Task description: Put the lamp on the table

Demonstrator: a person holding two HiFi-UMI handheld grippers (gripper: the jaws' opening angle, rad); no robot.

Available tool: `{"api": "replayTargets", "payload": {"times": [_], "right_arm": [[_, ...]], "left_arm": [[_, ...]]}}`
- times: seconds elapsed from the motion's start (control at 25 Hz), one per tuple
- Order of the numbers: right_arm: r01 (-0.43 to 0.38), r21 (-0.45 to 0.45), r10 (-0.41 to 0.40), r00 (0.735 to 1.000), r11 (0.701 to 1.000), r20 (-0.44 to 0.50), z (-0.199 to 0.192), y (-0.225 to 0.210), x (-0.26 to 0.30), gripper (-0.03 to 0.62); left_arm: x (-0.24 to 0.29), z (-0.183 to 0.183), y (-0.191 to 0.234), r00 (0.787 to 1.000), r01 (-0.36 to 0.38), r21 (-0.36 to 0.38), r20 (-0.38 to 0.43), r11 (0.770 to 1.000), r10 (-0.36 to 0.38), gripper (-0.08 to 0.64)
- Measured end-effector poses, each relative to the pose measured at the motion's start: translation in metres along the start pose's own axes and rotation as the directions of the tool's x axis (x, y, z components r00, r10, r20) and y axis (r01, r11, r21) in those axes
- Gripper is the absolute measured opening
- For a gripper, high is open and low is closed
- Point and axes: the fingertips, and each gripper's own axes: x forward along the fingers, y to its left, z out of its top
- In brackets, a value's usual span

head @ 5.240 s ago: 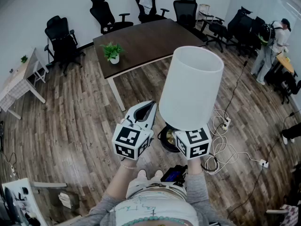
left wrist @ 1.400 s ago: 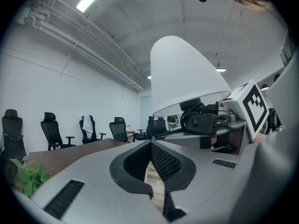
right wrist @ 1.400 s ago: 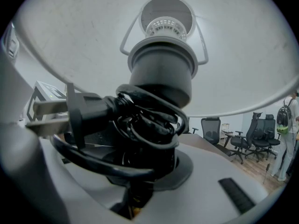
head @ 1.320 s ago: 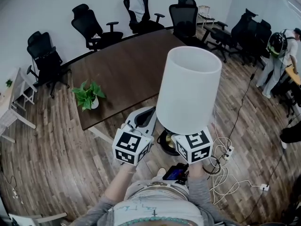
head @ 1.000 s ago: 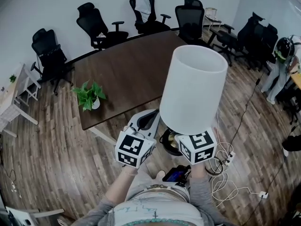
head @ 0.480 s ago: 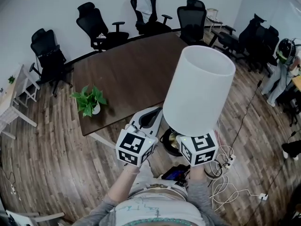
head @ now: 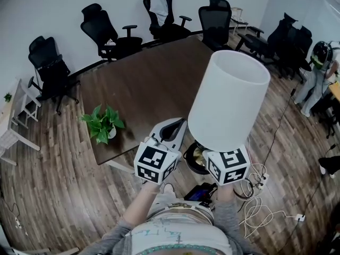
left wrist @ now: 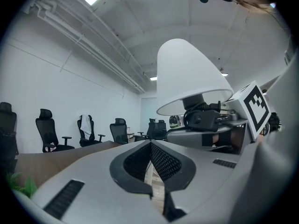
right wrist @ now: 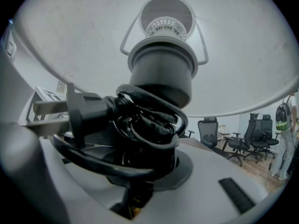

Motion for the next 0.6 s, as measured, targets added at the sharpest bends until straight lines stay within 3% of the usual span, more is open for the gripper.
{"api": "replayTargets", "payload": {"times": [0.6], "right_arm": [[0.042, 0.026, -0.042, 0.999, 0.999, -0.012, 0.004, 0.005, 0.059, 0.06]], "left_arm": [[0.014, -0.001, 0.052, 0.998, 0.06, 0.017, -0.001, 0.998, -0.06, 0.011]]}}
